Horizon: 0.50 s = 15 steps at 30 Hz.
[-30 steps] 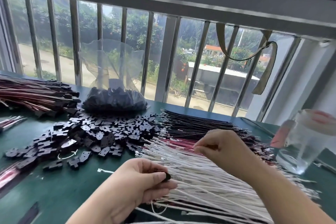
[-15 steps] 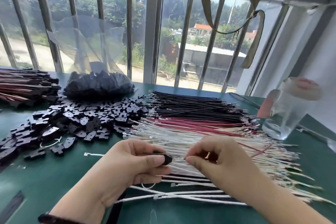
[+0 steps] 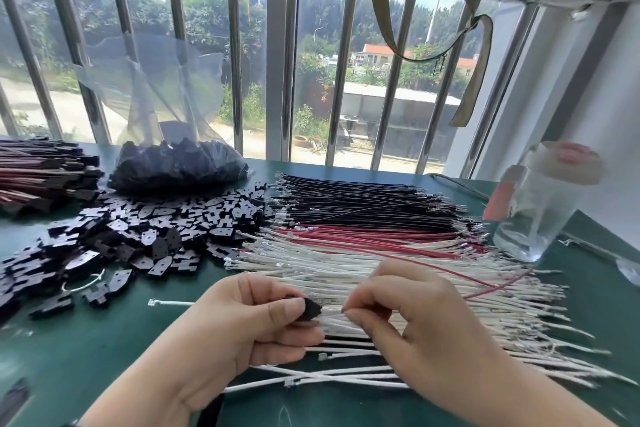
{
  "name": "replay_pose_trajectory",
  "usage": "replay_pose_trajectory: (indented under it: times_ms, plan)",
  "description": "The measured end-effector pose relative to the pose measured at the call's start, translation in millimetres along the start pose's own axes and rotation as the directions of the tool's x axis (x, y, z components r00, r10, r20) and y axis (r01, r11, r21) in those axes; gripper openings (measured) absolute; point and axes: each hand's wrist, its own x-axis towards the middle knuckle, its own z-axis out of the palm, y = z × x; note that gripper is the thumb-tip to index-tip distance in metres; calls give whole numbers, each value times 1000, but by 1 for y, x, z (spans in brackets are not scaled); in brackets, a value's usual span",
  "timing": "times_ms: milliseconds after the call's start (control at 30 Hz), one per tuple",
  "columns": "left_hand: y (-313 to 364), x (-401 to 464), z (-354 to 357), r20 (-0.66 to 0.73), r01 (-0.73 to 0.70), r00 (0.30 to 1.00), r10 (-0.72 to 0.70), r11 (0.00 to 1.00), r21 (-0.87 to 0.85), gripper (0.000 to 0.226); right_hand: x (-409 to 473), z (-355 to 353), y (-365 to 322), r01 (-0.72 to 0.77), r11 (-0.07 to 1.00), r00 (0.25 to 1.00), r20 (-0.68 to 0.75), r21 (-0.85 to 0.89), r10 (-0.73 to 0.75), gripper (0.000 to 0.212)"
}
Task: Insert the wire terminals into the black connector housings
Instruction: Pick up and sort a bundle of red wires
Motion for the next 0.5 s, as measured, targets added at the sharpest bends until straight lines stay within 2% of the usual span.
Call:
replay_pose_trajectory:
  times_ms: [200, 400, 500]
  plan:
    - [-1, 0, 2, -1, -7, 1000, 7, 999, -33, 15, 0, 1, 5, 12, 1000, 1000, -5, -14, -13, 8]
    - [0, -1, 3, -30, 0, 1000, -1, 1000, -27, 17, -1, 1, 1, 140, 967, 988, -30, -212, -149, 17]
    - [0, -2, 4, -27, 8, 1000, -8, 1000, -27, 14, -2, 1, 1, 146, 965, 987, -34, -216, -157, 17]
